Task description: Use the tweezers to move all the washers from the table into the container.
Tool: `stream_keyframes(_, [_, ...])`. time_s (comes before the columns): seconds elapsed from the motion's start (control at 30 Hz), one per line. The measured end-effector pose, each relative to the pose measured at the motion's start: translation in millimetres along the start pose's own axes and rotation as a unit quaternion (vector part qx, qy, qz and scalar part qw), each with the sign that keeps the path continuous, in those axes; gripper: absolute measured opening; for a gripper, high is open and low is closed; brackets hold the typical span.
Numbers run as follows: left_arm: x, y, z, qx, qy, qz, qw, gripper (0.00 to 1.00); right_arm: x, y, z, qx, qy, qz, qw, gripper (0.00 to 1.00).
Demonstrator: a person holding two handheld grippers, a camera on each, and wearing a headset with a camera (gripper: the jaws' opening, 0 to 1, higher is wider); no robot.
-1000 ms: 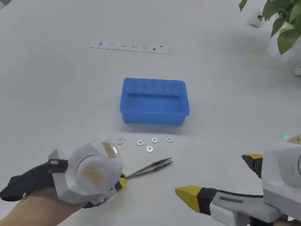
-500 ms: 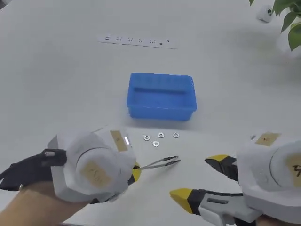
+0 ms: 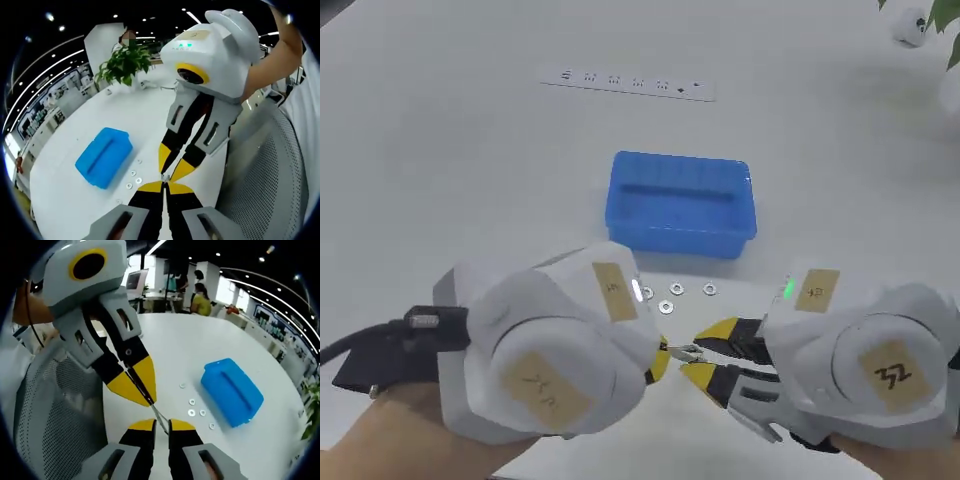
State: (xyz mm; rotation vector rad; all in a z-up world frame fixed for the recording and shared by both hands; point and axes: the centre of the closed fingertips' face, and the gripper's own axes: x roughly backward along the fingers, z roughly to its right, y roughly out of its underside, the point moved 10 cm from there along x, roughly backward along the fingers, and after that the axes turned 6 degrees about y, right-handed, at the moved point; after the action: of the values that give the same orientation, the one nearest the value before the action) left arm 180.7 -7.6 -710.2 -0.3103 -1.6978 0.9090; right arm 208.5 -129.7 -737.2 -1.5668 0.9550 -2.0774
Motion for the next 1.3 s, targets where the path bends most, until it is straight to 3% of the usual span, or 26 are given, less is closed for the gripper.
stream_keyframes(0.1, [2.9,-4.5,-0.9,-0.007,0.005,0.009,0.9999,0.0,-4.7,-3.8,-0.3,0.02,-0.016,-0.001,0.9997,0.05])
stream_keyframes(0.33, [4.9,-8.6,-0.4,-0.039,0.009,0.004,0.9992,0.0,-8.4,-7.8,-0.5,0.04,-0.033,0.007,0.9987,0.03])
stream_keyframes(0.57, [6.2,-11.5,3.1,-0.037,0.001,0.013,0.9992,0.0,-13.0,-9.4,-5.1,0.059,-0.038,0.008,0.9975,0.03])
stream_keyframes(0.6, [6.8,-10.9,2.4,-0.029,-0.011,0.017,0.9994,0.0,-13.1,-9.7,-4.4,0.059,-0.037,0.01,0.9975,0.03])
stream_keyframes(0.67, [8.7,-8.1,1.8,-0.002,-0.041,0.048,0.998,0.03,-13.9,-11.0,-0.6,0.05,-0.033,0.008,0.9982,0.01])
stream_keyframes(0.73, [14.2,-3.3,1.2,0.048,-0.042,0.067,0.9957,0.08,-14.1,-12.5,2.2,0.044,-0.032,0.006,0.9985,0.01])
stream_keyframes(0.77, [18.3,0.7,-0.4,0.078,-0.054,0.074,0.9927,0.16,-14.7,-13.0,3.1,0.038,-0.038,0.006,0.9986,0.01])
stream_keyframes(0.83, [25.1,8.0,-1.9,0.104,-0.073,0.081,0.9886,0.27,-15.9,-13.9,4.8,0.027,-0.041,0.005,0.9988,0.01])
stream_keyframes(0.9, [35.4,20.2,-3.8,0.129,-0.116,0.078,0.9817,0.33,-17.5,-14.7,6.4,0.018,-0.047,0.006,0.9987,0.01])
stream_keyframes(1.0, [52.9,43.5,-2.8,0.169,-0.17,0.075,0.9679,0.43,-19.3,-16.6,9.2,0.005,-0.049,0.007,0.9988,0.01])
stream_keyframes(1.1, [68.3,63.2,-1.7,0.189,-0.223,0.06,0.9545,0.5,-19.9,-19.0,13.1,-0.018,-0.052,0.012,0.9984,0.01])
stream_keyframes(1.2, [81.0,78.8,0.1,0.189,-0.269,0.04,0.9437,0.59,-19.2,-21.3,17.9,-0.029,-0.044,0.021,0.9984,0.01])
stream_keyframes(1.23, [85.2,83.7,-0.1,0.187,-0.291,0.036,0.9377,0.6,-19.1,-22.2,19.8,-0.031,-0.039,0.025,0.9985,0.01])
stream_keyframes(1.3, [87.1,89.9,-0.8,0.191,-0.302,0.043,0.9331,0.62,-19.8,-25.7,25.5,-0.038,-0.023,0.035,0.9984,0.01])
